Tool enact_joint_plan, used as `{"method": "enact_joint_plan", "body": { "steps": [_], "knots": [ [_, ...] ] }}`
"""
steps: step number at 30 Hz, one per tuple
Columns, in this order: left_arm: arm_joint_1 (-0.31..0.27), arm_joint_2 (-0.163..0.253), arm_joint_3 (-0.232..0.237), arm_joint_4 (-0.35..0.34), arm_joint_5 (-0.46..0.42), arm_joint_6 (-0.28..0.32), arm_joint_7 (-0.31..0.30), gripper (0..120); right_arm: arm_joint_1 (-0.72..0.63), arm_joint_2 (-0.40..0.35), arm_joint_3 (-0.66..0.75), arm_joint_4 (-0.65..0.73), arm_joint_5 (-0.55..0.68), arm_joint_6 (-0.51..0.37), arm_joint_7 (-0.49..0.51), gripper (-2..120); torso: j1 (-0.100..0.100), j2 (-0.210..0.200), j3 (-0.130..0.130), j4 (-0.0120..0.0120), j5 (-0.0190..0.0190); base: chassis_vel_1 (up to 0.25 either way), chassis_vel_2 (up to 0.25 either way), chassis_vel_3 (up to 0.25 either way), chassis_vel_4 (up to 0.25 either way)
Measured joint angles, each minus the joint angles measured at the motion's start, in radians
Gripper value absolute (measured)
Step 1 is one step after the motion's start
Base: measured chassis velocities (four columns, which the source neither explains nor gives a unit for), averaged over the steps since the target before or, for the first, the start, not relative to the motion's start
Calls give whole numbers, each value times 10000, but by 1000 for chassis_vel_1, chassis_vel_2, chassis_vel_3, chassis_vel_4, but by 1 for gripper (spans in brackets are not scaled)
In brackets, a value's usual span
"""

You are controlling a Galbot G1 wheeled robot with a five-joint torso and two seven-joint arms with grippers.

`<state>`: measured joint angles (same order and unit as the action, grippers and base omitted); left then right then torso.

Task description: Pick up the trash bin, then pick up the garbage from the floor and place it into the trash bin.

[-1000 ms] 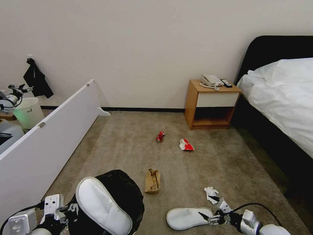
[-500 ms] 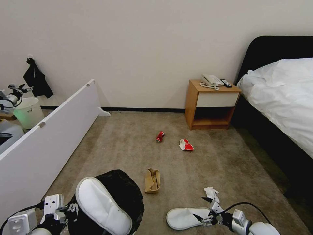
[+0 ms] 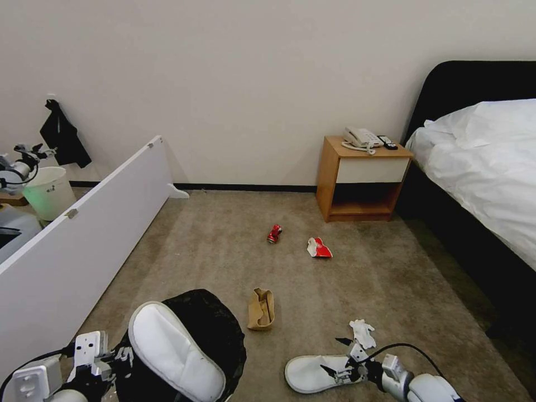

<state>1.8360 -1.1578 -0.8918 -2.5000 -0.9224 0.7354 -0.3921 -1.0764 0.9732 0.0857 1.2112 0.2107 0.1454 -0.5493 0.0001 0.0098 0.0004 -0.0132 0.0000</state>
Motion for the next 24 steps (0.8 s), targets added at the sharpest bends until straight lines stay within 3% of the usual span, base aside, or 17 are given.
{"method": "enact_joint_plan", "body": {
  "steps": [24],
  "knots": [
    [-21, -13, -17, 0, -16, 0, 6, 4, 819, 731, -802, -1401, -134, 131, -66, 100, 0, 0, 0, -1, 0, 0, 0, 0, 0]
  ]
}}
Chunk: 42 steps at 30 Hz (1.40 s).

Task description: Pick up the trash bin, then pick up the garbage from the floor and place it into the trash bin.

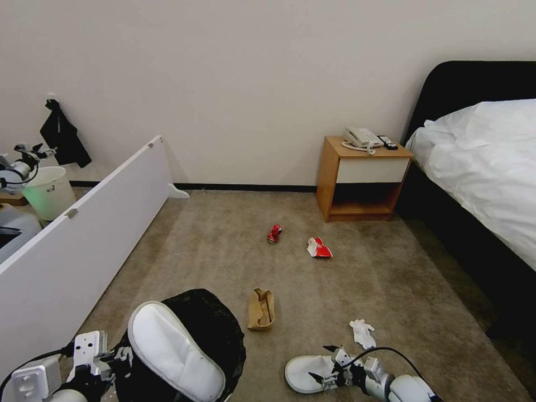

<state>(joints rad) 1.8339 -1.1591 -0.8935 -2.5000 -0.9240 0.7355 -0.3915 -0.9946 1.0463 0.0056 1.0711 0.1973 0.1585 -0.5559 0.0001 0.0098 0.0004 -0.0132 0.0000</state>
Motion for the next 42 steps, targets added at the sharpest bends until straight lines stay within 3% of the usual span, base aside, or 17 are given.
{"method": "enact_joint_plan", "body": {
  "steps": [5, 8, 15, 17, 21, 23, 33, 42],
  "knots": [
    [5, -4, 6, 0, 0, 0, 0, 4, 88, 136, -23, -204, -4, 16, -130, 100, 0, 0, 0, 0, -1, 0, 0, 0, 0],
    [10, -12, 13, 0, 0, 0, 0, 4, 120, 183, -56, -311, -1, 16, -219, 93, 0, 0, 0, 0, 0, 0, 0, 0, 0],
    [32, -16, 7, 0, 0, -1, 0, 4, 259, 361, -67, -577, 15, 27, -232, 71, 0, 0, 0, 0, 0, 0, 0, 0, 0],
    [27, -27, 14, 0, 1, 0, 0, 4, 309, 395, -81, -630, 21, 30, -246, 57, 0, 0, 0, 1, 0, 0, 0, 0, 0],
    [17, -28, 20, 0, 1, 0, 0, 4, 310, 386, -84, -635, 24, 31, -256, 51, 0, 0, 0, 0, 1, 0, 0, 0, 0],
    [8, -30, 23, 0, 1, 0, 1, 4, 256, 335, -46, -637, 25, 42, -263, 36, 0, 0, 0, 1, 1, 0, 0, 0, 0],
    [5, -29, 46, 0, 0, 0, 6, 4, 71, 133, 112, -516, 22, 64, -279, 4, 0, 0, 0, 0, 0, 0, 0, 0, 0],
    [22, -29, 59, 0, 8, 0, 10, 4, -175, -29, 275, -261, 20, 73, -288, 0, 0, 0, 0, 1, 1, 0, 0, 0, 0]
  ]
}}
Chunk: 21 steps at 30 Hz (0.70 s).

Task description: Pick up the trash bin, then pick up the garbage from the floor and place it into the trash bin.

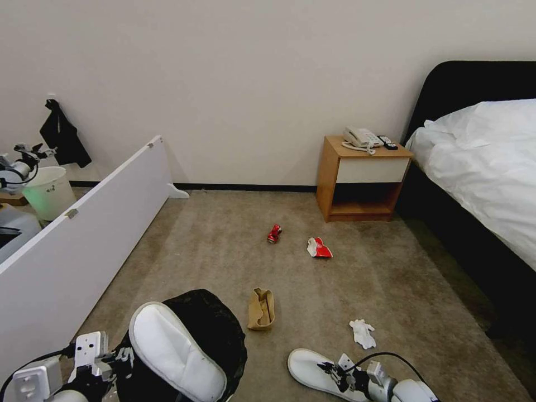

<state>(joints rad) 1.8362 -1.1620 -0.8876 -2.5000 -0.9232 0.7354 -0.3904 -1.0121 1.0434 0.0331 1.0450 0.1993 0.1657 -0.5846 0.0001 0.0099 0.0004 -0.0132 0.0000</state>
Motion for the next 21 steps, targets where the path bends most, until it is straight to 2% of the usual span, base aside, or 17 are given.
{"method": "enact_joint_plan", "body": {
  "steps": [5, 9, 11, 12, 13, 14, 16, 21],
  "knots": [
    [44, -23, 95, 0, 61, 0, 11, 4, -290, -228, 526, 442, 126, 198, 1, 0, 0, 0, 0, 0, 1, 0, 0, 0, 0],
    [137, 21, 137, 0, 68, 0, 23, 4, -840, -460, 1588, 1428, 629, 872, -162, 0, 0, 0, 0, -1, 0, 0, 0, 0, 0],
    [143, 28, 145, 0, 68, 0, 24, 4, -913, -489, 1701, 1596, 717, 931, -206, 0, 0, 0, 0, -1, -1, 0, 0, 0, 0],
    [160, 77, 204, 0, 67, 0, 27, 4, -1311, -614, 2291, 2549, 1356, 1082, -377, 0, 0, 0, -1, -1, 1, 0, 0, 0, 0],
    [172, 103, 244, 0, 66, 0, 31, 4, -1556, -691, 2631, 3116, 1800, 1088, -420, 0, 0, 0, -1, 1, 0, 0, 0, 0, 0],
    [172, 103, 244, 0, 66, 0, 31, 4, -1556, -691, 2631, 3116, 1800, 1088, -420, 0, 0, 0, -1, 1, 0, 0, 0, 0, 0],
    [199, 237, 343, 0, 41, 0, 34, 4, -2303, -924, 3546, 4659, 3021, 1028, -513, 0, 0, 0, 0, -4, 1, 0, 0, 0, 0],
    [204, 392, 364, 0, -142, 0, 28, 4, -2816, -1159, 4212, 5844, 3868, 1129, -701, 0, 0, 0, 0, -3, 0, 0, 0, 0, 0]
  ]
}}
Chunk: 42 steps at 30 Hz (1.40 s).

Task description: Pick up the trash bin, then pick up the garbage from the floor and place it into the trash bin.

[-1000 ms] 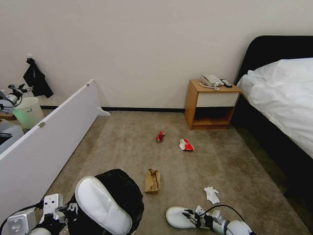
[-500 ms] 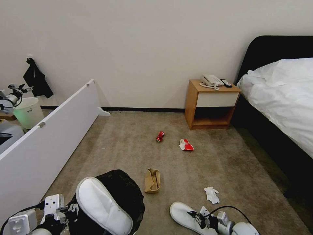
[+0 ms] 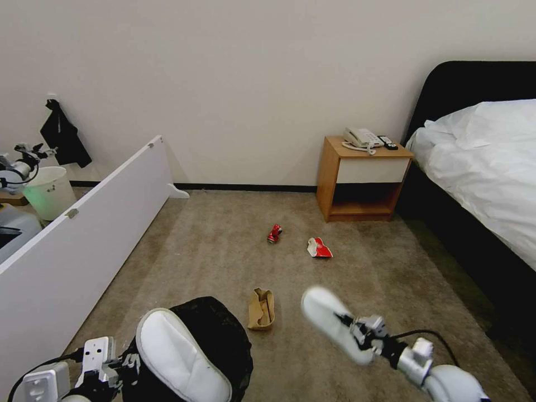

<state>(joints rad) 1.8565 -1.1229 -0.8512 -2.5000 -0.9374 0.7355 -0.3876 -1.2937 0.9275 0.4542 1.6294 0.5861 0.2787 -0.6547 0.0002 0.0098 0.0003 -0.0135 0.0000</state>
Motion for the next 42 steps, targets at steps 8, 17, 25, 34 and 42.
{"method": "enact_joint_plan", "body": {
  "steps": [8, 17, 25, 34, 42],
  "knots": [
    [25, 123, 121, 0, -102, 0, -3, 4, 155, -338, 788, 2922, 3645, -563, 54, 0, 0, 1, 0, 4, -1, 0, 0, 0, 0],
    [2, 131, 192, 0, -98, 0, -1, 4, 1927, -852, -477, 4808, 6054, -1163, 167, 0, 0, 1, 0, 2, -1, 0, 0, 0, 0],
    [-11, 107, 221, 0, -174, -1, 25, 4, 4679, -741, -2624, 4684, 8247, -1533, -1031, 0, 0, 0, 1, 2, 0, 0, 0, 0, 0],
    [-54, 141, 125, 0, -232, 0, 27, 4, 7095, 185, -5374, 3475, 8758, -1687, -1958, 0, 0, 0, 2, 3, -2, 0, 0, 0, 0],
    [-132, 134, 104, 0, -306, 0, 22, 4, 7452, 1019, -6830, 2951, 8513, -1702, -2147, 0, 0, 0, 1, 2, -1, 0, 0, 0, 0]
  ]
}}
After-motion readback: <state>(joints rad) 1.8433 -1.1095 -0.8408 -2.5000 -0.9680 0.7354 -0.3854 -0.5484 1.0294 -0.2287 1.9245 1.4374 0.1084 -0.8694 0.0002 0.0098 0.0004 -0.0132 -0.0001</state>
